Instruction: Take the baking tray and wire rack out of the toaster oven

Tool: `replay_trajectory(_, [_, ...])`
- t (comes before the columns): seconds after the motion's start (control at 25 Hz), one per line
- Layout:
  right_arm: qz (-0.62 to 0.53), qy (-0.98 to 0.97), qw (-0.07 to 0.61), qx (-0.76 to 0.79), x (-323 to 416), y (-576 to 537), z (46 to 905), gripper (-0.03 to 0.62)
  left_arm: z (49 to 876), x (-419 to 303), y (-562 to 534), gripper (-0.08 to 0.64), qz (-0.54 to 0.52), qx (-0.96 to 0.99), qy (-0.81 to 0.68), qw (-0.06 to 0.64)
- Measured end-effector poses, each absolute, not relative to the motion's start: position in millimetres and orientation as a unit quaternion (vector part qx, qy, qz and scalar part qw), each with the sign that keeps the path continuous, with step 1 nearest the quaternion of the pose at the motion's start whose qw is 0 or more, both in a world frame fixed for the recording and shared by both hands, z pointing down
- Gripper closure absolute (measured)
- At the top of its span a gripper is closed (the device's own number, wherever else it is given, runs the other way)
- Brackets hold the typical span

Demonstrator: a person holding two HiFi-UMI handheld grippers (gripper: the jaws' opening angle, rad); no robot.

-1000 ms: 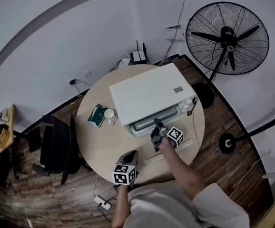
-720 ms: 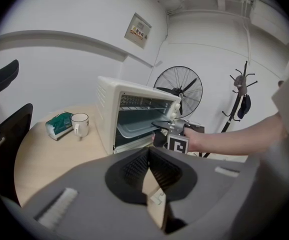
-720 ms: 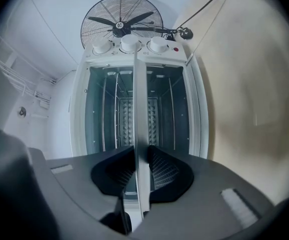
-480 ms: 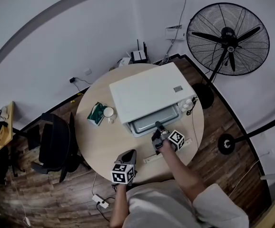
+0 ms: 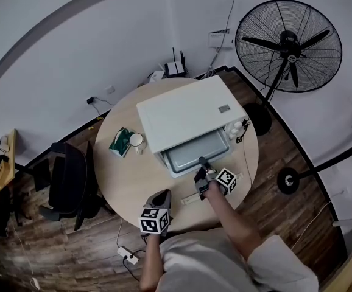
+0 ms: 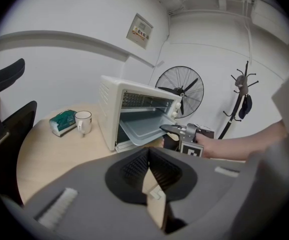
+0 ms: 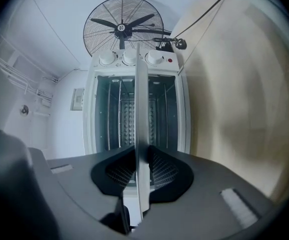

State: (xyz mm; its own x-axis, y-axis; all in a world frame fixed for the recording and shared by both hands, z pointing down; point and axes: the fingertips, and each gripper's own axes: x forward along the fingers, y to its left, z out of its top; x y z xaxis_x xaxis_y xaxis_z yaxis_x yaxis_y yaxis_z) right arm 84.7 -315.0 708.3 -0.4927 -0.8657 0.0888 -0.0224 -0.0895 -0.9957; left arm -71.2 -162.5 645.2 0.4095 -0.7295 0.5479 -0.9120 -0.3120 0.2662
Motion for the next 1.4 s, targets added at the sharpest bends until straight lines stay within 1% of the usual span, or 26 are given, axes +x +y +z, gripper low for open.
replay_trajectory(0.96, [-0.628,0.603,0.319,-0.374,111.2,-257.1,708.2,0.523,659.5,-59.2,-132.2,0.503,0.156,0.785,-0.522,0.294])
replay_trajectory(1.4, [-0.63,0.611,0.29,-0.382,127.8,-222.8,707.6,0.522,667.7,-69.5,-126.9,0.503,0.152,0.777,-0.531,0.302])
